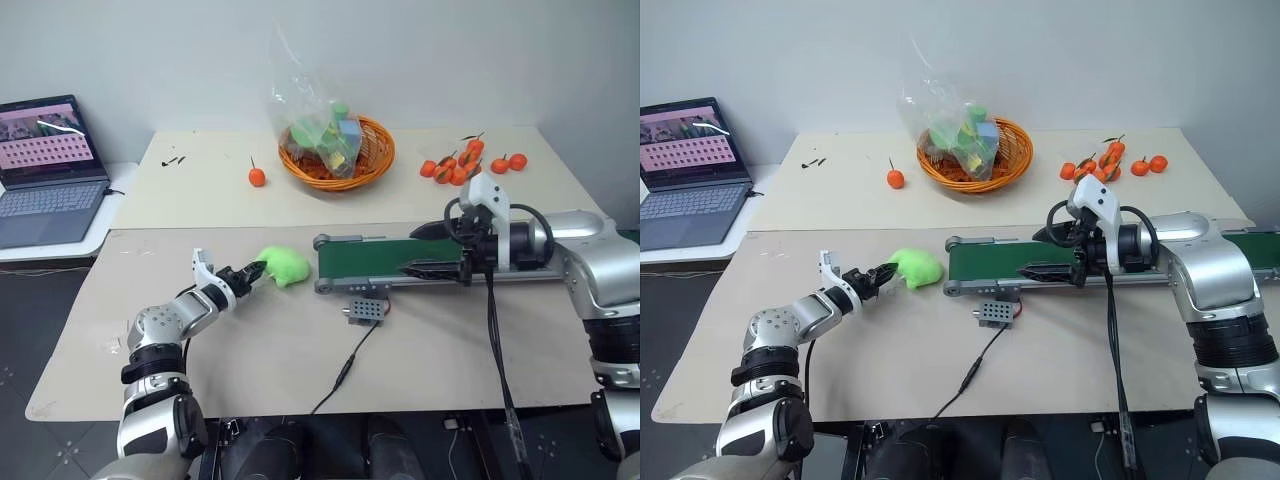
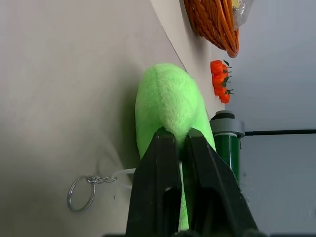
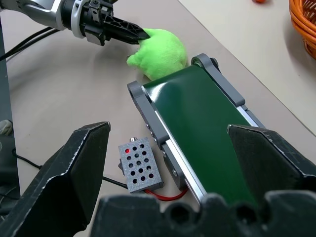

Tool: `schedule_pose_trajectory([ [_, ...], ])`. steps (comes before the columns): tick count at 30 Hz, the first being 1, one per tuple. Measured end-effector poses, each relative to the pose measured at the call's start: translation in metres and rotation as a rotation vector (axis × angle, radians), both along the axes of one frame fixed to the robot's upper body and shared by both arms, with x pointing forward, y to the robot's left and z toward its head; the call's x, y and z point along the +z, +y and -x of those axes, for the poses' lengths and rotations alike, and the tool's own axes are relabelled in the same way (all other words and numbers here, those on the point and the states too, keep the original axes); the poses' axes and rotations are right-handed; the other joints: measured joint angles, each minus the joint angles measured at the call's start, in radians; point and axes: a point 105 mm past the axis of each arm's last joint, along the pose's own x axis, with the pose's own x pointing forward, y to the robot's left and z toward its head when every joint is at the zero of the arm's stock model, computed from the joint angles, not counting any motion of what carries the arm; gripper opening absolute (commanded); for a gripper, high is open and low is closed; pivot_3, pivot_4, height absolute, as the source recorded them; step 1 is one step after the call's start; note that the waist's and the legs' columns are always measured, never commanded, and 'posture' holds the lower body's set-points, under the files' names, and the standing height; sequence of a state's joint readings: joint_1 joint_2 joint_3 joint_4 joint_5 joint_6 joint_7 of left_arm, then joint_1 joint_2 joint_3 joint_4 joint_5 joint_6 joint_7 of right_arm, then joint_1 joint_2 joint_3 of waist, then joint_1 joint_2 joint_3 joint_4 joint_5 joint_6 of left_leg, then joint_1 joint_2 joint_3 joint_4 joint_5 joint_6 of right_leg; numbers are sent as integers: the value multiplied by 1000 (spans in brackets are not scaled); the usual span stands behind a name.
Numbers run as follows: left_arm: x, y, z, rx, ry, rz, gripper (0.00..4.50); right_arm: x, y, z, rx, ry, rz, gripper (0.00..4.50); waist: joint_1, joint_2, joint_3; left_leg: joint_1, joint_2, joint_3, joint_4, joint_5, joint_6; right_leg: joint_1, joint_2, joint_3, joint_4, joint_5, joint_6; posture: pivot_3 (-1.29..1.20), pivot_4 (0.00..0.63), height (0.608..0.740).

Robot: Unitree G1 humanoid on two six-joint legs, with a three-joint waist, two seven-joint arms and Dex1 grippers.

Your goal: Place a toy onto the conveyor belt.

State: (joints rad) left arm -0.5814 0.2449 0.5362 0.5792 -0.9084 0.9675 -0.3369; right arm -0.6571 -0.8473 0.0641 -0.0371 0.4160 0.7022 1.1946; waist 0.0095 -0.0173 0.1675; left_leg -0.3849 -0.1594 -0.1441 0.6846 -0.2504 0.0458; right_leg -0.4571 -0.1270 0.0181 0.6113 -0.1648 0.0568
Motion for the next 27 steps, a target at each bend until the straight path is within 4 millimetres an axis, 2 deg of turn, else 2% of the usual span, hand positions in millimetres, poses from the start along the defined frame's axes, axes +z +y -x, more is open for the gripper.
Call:
schedule_pose_trajectory([
  [5, 9, 1, 0, 8, -42, 3, 202, -1, -1, -1, -4, 4, -1, 4500, 0, 0, 0, 0, 0, 0, 0, 0, 0, 0, 0, 0, 0, 0, 0, 0, 150, 740],
  [8, 24, 10, -1, 50, -137, -30, 202, 0, -1, -1, -4, 2, 0, 4500, -3, 0, 0, 0, 0, 0, 0, 0, 0, 0, 0, 0, 0, 0, 0, 0, 150, 740],
  [11, 47, 19, -1, 103, -254, -73, 202, 1, -2, -3, -8, 1, -2, 4500, -2, 0, 0, 0, 0, 0, 0, 0, 0, 0, 0, 0, 0, 0, 0, 0, 150, 740],
  [14, 85, 24, 1, 192, -445, -145, 202, 3, -1, -5, -7, -10, 0, 4500, 1, 0, 0, 0, 0, 1, 0, -1, -1, 0, 0, 0, -1, 0, 0, 0, 150, 740],
  [16, 106, 26, 3, 257, -559, -315, 202, 3, 0, -6, -2, -11, -5, 4500, 1, 0, 0, 0, 0, 2, 0, -1, -1, 0, -1, 0, -1, 0, 0, 0, 150, 740],
  [18, 121, 22, 8, 282, -689, -610, 202, 1, 3, -6, 8, -2, -2, 4500, 2, 0, 0, 0, 0, 4, 0, -1, -1, 0, -1, 2, -1, 0, 0, 0, 150, 740],
  [23, 129, -1, 22, 191, -934, -1019, 202, -3, 6, -7, 26, 13, -2, 4500, 1, 0, 0, 1, 0, 8, 0, -2, 1, 0, 0, 5, -1, 2, 0, 0, 150, 740],
  [24, 133, -4, 24, 166, -1020, -1186, 202, -3, 7, -7, 30, 11, -4, 4500, 2, 0, 0, 1, 2, 9, 0, -2, 1, 0, 2, 6, -1, 2, 0, 0, 150, 740],
  [27, 144, -12, 31, 119, -1227, -1493, 202, -2, 7, -7, 33, 7, -4, 4500, 2, 0, 0, 2, 2, 10, 0, -2, 2, 0, 2, 7, -1, 2, 0, 0, 150, 740],
])
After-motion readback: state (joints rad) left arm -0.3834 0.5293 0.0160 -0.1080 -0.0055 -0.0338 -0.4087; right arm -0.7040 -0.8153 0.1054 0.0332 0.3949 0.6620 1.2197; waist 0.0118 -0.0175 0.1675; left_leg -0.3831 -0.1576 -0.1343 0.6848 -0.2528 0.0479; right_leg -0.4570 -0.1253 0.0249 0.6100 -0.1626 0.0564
